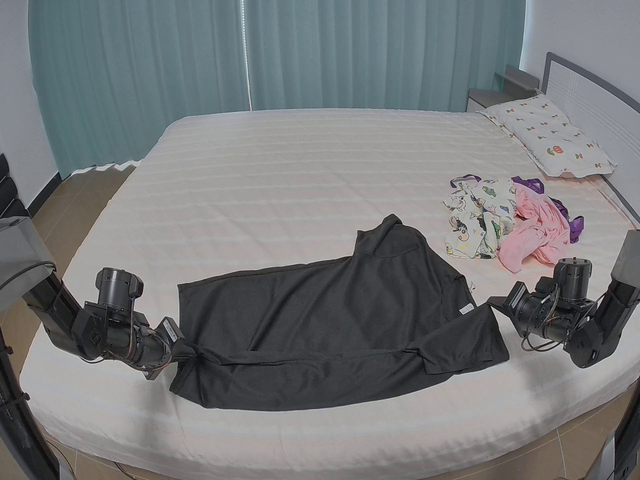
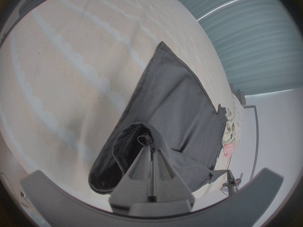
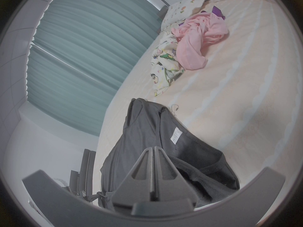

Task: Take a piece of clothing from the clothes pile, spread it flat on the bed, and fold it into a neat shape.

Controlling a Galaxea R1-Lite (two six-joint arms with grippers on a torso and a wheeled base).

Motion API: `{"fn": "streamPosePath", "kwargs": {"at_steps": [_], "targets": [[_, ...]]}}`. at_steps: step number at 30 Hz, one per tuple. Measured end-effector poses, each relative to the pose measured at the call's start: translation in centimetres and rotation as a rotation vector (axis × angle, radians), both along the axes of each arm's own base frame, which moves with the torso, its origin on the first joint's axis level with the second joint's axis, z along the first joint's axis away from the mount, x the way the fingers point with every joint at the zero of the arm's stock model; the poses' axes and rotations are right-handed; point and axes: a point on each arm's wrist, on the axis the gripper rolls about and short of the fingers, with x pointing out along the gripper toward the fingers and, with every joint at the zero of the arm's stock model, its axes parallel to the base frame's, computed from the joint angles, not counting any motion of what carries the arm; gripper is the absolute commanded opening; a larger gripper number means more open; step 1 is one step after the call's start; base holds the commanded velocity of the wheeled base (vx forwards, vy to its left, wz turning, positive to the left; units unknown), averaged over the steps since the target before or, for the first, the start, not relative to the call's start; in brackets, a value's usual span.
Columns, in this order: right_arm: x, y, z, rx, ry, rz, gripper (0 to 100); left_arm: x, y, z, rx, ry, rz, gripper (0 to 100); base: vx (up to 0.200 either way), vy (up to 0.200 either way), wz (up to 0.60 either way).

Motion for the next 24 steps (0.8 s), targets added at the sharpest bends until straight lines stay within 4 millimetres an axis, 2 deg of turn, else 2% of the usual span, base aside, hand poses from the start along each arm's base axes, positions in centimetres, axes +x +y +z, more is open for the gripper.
{"fn": "streamPosePath", "kwargs": {"at_steps": [5,15,24], "targets": [[-0.1,0.0,-0.2,0.001,-0.028,-0.001,0,0.3,1.1,0.2,0.003,-0.004,0.04,0,0.0,0.0,0.0],[0.5,-0.3,-0.8,0.003,-0.063,-0.006,0,-0.1,1.3,-0.1,0.003,0.048,0.048,0,0.0,0.0,0.0],[1.1,-0.3,-2.0,0.001,-0.078,-0.01,0,-0.5,1.3,-0.3,0.003,0.067,0.048,0,0.0,0.0,0.0]]}}
